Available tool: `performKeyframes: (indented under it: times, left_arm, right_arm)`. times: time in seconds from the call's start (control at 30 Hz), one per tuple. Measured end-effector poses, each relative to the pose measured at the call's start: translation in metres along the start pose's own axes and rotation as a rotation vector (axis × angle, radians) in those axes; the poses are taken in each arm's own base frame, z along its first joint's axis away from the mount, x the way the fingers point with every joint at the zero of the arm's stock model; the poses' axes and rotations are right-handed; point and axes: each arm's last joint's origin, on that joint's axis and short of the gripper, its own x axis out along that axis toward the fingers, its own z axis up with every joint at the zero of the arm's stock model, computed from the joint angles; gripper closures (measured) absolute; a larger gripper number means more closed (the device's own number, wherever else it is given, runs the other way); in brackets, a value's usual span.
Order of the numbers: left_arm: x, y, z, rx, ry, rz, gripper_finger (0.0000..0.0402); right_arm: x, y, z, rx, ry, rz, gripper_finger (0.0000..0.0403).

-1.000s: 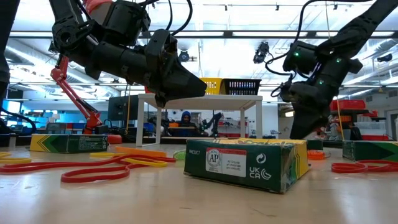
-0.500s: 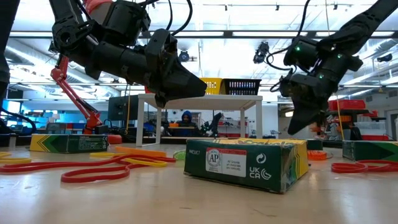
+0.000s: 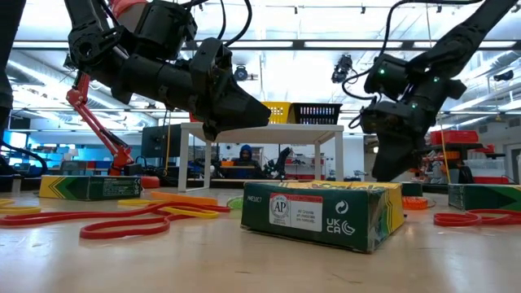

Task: Pick & Place Office Desk Supplies
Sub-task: Put the yellow crayon box into the black bin on the shelf

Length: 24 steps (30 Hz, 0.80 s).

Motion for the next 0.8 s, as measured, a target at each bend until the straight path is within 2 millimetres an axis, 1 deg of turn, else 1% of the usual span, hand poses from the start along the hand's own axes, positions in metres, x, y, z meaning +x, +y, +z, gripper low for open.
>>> performKeyframes:
  times: [0.1, 0.2, 0.43, 0.47, 0.63, 0.8]
  left_arm:
    - [0.0, 0.0, 0.0, 0.0, 0.0, 0.0, 0.0282]
    - [0.0, 0.0, 0.0, 0.0, 0.0, 0.0, 0.0282]
    - [0.0, 0.0, 0.0, 0.0, 0.0, 0.0, 0.0282]
    - [0.0, 0.0, 0.0, 0.0, 0.0, 0.0, 0.0282]
    - [0.0, 0.0, 0.0, 0.0, 0.0, 0.0, 0.0282]
    - [0.0, 0.0, 0.0, -0.003, -0.003, 0.01, 0.0282]
  right_arm:
    - [0.005, -0.001, 0.0, -0.002, 0.01, 0.005, 0.0257]
    - [0.008, -0.001, 0.001, -0.007, 0.008, 0.025, 0.0286]
    - [0.007, -0.001, 0.002, -0.019, 0.003, 0.03, 0.0384]
    - [0.007, -0.001, 0.002, -0.025, 0.002, 0.03, 0.0392]
    - [0.007, 0.0, 0.002, -0.039, -0.004, 0.027, 0.0398]
    - [0.001, 0.012, 0.001, -0.098, -0.051, -0.014, 0.0401]
